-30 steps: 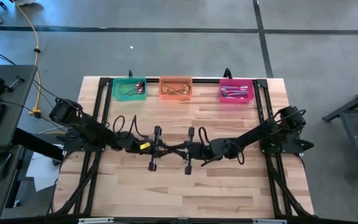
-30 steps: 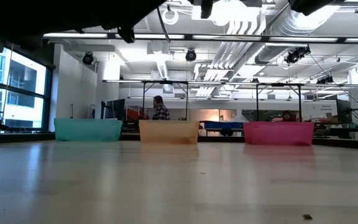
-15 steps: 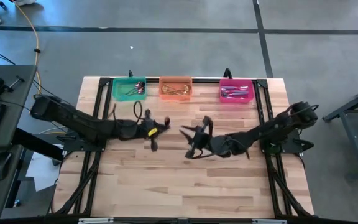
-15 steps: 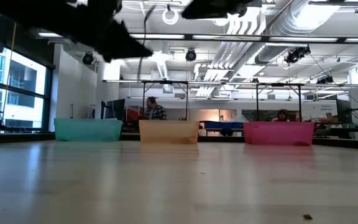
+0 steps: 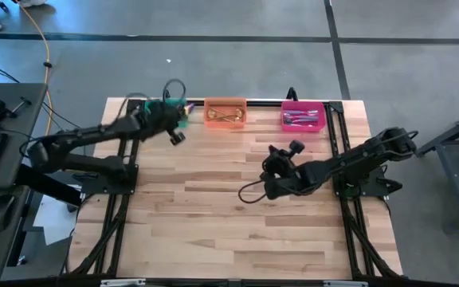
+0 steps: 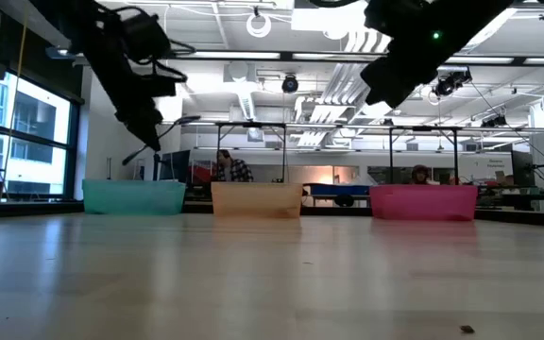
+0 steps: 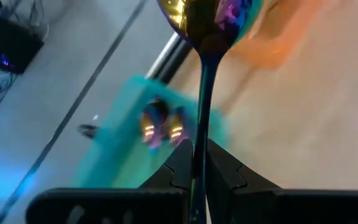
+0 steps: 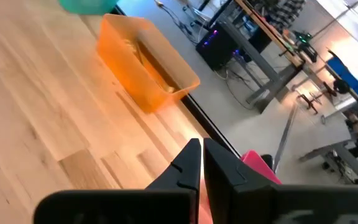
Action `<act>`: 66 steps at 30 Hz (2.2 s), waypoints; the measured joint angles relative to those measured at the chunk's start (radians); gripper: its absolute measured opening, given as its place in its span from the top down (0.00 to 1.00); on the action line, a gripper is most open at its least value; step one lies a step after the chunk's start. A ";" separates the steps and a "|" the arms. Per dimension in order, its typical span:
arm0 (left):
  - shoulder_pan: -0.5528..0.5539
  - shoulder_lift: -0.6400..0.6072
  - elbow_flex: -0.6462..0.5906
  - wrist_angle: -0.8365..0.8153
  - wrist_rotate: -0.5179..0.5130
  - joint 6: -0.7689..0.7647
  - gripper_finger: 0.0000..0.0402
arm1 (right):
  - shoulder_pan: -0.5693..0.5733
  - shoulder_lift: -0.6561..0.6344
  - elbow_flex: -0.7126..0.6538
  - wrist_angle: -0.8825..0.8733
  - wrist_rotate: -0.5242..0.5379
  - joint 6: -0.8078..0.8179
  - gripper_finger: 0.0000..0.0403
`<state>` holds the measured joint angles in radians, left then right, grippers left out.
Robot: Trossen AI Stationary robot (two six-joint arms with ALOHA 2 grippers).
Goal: Sort silverware by color (type)
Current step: Put the blue spoon into the green bin, then return to Home Position
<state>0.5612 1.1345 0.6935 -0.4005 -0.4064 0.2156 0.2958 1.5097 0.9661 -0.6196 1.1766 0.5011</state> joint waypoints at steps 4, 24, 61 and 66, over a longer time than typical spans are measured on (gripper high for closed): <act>0.184 0.084 0.097 -0.067 0.086 0.172 0.98 | 0.025 0.000 0.000 -0.045 0.025 0.062 1.00; 0.418 0.503 0.298 -0.254 0.128 0.390 0.98 | 0.053 0.000 0.000 -0.061 0.042 0.067 1.00; 0.007 -0.030 -0.281 0.853 0.739 -0.032 1.00 | -0.783 -0.252 -0.767 1.520 -1.576 -0.701 1.00; -0.073 -0.092 -0.392 0.964 0.738 -0.066 1.00 | -0.808 -0.291 -0.850 1.630 -1.574 -0.681 1.00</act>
<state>0.4886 1.0424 0.3011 0.5638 0.3321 0.1500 -0.5117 1.2190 0.1161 1.0108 -0.3971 -0.1800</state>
